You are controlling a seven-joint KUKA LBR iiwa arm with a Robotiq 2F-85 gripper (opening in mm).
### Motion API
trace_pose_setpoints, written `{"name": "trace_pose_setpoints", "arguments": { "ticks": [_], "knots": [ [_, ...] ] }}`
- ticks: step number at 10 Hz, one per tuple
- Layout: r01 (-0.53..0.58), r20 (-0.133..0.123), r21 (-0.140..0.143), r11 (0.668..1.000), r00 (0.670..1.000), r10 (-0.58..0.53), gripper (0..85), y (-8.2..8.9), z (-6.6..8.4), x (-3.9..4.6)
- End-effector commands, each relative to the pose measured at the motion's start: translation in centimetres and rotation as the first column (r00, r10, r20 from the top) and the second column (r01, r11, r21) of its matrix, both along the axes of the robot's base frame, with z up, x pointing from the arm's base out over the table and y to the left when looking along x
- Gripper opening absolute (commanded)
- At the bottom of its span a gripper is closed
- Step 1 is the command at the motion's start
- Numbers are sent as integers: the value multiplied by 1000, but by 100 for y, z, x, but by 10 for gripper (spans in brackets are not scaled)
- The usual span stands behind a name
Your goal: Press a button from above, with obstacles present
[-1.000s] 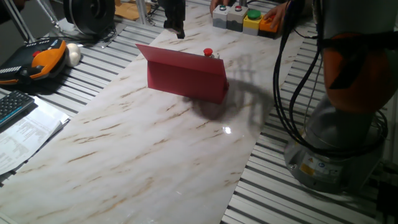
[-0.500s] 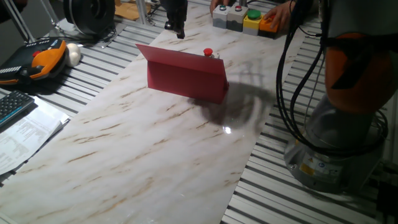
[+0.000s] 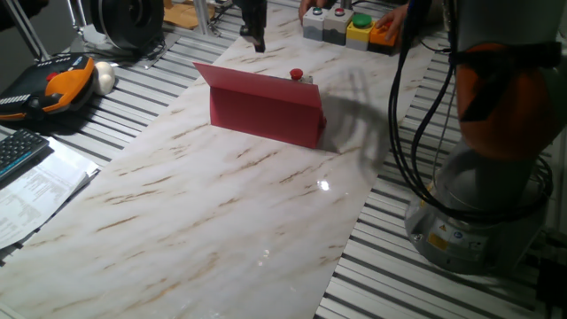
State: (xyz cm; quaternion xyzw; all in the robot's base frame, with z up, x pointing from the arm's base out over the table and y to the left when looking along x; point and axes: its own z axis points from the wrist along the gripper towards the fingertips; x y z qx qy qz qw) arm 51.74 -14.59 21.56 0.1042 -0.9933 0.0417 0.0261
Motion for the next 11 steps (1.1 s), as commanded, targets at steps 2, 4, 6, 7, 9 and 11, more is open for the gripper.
{"name": "trace_pose_setpoints", "arguments": {
  "ticks": [2,4,6,7,9,11],
  "knots": [
    [-21,-3,-9,1000,1000,21,0,-467,-143,-73],
    [-46,-9,5,999,999,46,0,-726,-326,-159],
    [-58,-20,31,998,998,58,0,-890,-435,-226],
    [-72,-15,27,997,997,72,0,-970,-494,-275],
    [-68,-28,58,996,997,69,0,-926,-588,-291],
    [-66,-15,65,996,998,67,0,-851,-707,-263]
  ]
}}
